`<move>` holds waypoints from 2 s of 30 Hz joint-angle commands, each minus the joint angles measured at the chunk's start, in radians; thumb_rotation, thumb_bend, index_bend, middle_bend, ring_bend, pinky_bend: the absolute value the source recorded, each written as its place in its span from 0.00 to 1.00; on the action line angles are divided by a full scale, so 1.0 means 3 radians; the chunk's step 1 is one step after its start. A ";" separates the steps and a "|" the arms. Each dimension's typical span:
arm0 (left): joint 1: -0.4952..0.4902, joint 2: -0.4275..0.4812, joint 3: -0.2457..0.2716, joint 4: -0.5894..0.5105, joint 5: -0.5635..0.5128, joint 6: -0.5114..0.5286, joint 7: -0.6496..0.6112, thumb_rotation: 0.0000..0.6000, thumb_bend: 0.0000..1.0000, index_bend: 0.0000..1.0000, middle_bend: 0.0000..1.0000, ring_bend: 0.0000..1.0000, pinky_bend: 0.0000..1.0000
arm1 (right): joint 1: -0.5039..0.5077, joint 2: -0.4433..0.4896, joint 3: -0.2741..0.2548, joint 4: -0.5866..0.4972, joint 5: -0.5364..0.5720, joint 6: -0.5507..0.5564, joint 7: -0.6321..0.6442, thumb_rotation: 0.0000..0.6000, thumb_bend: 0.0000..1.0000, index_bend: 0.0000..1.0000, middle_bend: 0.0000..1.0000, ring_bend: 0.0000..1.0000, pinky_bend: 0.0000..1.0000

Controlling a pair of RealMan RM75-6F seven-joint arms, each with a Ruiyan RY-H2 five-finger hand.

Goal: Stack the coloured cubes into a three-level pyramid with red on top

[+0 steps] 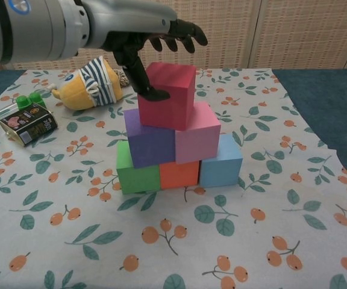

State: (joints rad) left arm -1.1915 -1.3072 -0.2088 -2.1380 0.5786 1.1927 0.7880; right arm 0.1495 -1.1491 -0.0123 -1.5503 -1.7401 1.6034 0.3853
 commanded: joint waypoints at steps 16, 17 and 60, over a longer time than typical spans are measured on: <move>0.1567 0.0679 0.1062 0.0547 0.1861 0.0594 -0.1243 1.00 0.37 0.00 0.05 0.00 0.08 | 0.0183 0.0174 0.0064 -0.0313 -0.0033 -0.0260 -0.0264 0.74 0.27 0.00 0.08 0.00 0.00; 0.1708 0.0632 0.1139 0.0726 0.1971 0.0656 -0.1379 1.00 0.37 0.00 0.05 0.00 0.08 | 0.0259 0.0247 0.0099 -0.0438 0.0001 -0.0383 -0.0324 0.74 0.26 0.00 0.08 0.00 0.00; 0.3033 0.0110 0.0872 0.2513 0.2750 0.0816 -0.2766 1.00 0.37 0.00 0.05 0.00 0.03 | 0.3683 -0.0219 0.1249 -0.2560 0.5595 -0.0854 -0.3587 0.74 0.17 0.03 0.03 0.00 0.00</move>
State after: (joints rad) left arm -0.2826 -1.2748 0.0541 -1.3835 1.4023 1.4388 -0.0412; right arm 1.2269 -1.1782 0.3529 -2.3349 -0.0935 1.3152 -0.6635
